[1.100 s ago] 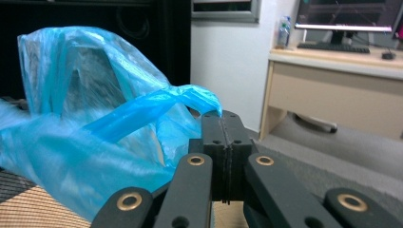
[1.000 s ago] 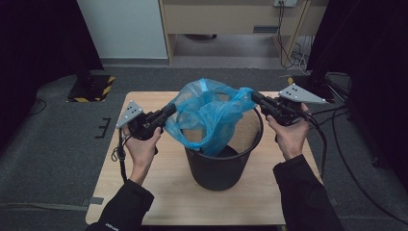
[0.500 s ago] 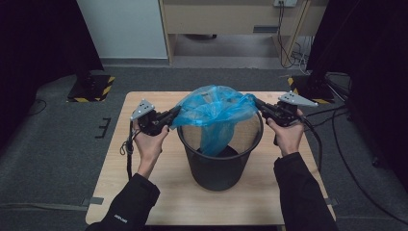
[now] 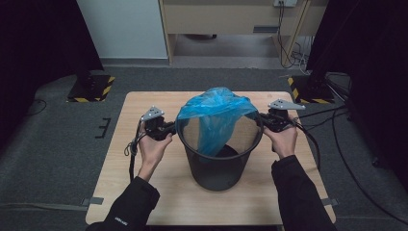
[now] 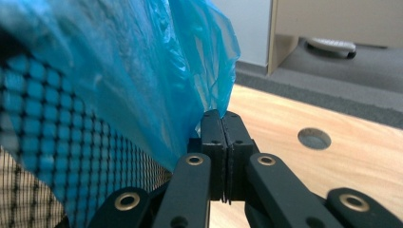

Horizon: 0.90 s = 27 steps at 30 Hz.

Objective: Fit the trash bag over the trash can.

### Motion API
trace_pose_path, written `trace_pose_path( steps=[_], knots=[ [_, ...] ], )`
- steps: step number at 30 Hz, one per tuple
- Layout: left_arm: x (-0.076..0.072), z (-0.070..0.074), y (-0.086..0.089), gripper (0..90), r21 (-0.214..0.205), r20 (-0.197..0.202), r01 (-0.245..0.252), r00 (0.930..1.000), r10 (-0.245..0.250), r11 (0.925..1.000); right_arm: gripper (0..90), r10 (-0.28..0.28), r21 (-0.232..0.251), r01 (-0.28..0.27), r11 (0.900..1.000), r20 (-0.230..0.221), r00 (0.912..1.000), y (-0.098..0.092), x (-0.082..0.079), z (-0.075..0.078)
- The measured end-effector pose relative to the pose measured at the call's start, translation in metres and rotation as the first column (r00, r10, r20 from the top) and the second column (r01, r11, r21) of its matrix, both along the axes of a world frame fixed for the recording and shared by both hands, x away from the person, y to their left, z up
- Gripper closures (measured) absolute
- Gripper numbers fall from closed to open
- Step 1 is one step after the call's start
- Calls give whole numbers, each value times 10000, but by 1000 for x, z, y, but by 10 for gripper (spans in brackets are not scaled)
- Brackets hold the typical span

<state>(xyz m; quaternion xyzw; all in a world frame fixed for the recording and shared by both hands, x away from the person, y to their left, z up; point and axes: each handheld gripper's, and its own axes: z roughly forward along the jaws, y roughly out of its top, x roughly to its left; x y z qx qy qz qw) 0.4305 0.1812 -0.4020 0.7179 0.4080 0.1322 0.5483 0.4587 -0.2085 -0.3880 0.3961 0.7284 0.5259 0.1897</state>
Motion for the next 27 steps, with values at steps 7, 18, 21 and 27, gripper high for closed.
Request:
trace_pose_path(
  steps=[7,18,21,27],
  knots=[
    [-3,4,12,687,-624,518,-897,9943,930,9940,776,-305,50,307,9995,-195,9993,-10,1,5],
    [-35,40,43,489,-2652,2724,-1002,9463,1742,9590,468,-1026,2512,545,9664,1827,9778,-48,-19,33],
    [-47,48,40,477,-2693,3050,-549,9421,1392,9615,463,-725,2977,35,9547,2212,9725,-49,-27,43],
    [-53,50,17,465,-2226,3001,512,9537,185,9736,453,466,2593,-1066,9599,2273,9727,-26,-31,52]
  ],
)
